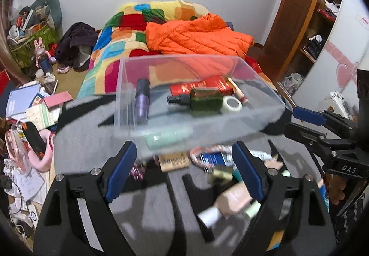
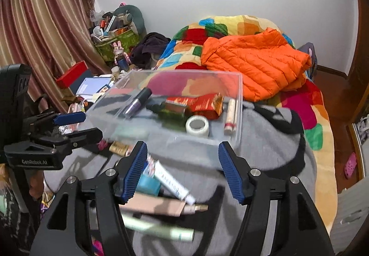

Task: Organize objects
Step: 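Grasp the beige foundation tube with the left tool while the right tool grasps the pale green tube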

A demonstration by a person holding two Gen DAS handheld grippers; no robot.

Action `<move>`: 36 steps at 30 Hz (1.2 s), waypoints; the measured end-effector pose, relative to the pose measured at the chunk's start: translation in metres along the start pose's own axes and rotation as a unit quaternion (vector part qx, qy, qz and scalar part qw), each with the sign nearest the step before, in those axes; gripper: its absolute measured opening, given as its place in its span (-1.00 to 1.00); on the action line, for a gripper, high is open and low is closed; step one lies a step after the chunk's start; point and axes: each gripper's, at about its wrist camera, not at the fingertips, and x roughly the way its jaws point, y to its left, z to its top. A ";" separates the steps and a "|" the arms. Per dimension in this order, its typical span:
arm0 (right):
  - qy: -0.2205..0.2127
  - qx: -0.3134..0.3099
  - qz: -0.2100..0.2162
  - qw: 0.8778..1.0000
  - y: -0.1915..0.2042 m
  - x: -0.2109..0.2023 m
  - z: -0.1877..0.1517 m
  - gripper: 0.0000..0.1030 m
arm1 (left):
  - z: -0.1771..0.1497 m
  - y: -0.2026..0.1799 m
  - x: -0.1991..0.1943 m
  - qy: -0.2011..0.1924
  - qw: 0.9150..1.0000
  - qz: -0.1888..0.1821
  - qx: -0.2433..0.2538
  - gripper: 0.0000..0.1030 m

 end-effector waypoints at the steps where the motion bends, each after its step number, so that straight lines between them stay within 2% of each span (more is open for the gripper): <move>1: 0.004 0.002 0.002 1.000 0.000 -0.002 -0.005 0.18 | -0.006 -0.001 0.000 0.004 1.000 -0.002 0.001 0.65; 13: 0.074 0.074 0.035 0.994 -0.002 -0.009 -0.083 0.18 | -0.063 -0.024 0.031 0.068 0.997 -0.043 0.014 0.63; 16: 0.090 0.098 0.064 0.989 -0.001 -0.003 -0.096 0.21 | -0.066 -0.028 0.035 0.066 0.997 -0.048 0.012 0.48; 18: 0.087 0.103 0.066 0.989 0.002 -0.001 -0.098 0.22 | -0.068 -0.032 0.033 0.064 0.996 -0.055 0.016 0.20; 21: 0.086 0.114 0.082 0.986 0.005 0.005 -0.094 0.18 | -0.072 -0.038 0.029 0.064 0.996 -0.064 0.024 -0.05; 27: 0.080 0.122 0.063 0.987 0.006 0.015 -0.087 -0.12 | -0.084 -0.050 0.019 0.072 0.993 -0.090 0.035 -0.51; 30: 0.080 0.129 0.048 0.987 -0.002 0.018 -0.083 -0.32 | -0.090 -0.055 0.014 0.072 0.992 -0.088 0.047 -0.53; 34: 0.065 0.111 -0.001 0.992 -0.008 0.022 -0.073 -0.36 | -0.089 -0.053 0.011 0.075 0.992 -0.090 0.043 -0.53; 36: 0.066 0.104 -0.011 0.992 -0.009 0.026 -0.069 -0.41 | -0.085 -0.048 0.011 0.072 0.993 -0.085 0.039 -0.52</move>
